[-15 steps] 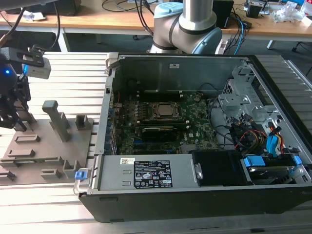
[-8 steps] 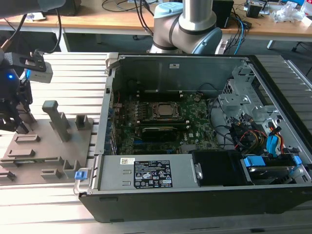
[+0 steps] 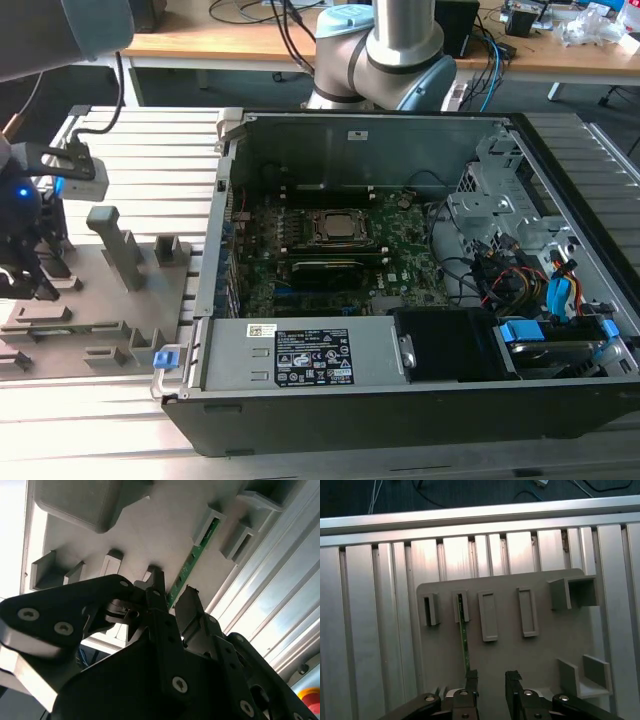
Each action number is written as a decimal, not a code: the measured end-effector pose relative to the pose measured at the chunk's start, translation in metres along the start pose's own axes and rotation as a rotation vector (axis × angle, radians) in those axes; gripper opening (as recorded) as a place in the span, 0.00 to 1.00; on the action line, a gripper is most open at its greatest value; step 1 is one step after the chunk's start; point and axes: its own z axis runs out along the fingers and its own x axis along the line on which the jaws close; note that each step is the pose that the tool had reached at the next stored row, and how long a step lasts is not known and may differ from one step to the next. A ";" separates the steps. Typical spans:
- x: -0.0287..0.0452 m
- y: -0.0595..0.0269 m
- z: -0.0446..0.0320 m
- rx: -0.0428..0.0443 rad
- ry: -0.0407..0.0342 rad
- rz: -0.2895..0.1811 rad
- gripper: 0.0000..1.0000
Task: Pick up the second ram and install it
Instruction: 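Pick up the second ram and move it above second insertion slot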
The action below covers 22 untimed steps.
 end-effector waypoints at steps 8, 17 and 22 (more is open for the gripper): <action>0.0004 -0.0004 0.0099 0.0001 0.0000 0.000 0.36; 0.0098 -0.0016 0.0216 0.0000 0.0001 -0.002 0.36; 0.0226 -0.0011 0.0361 -0.0003 -0.0009 -0.009 0.36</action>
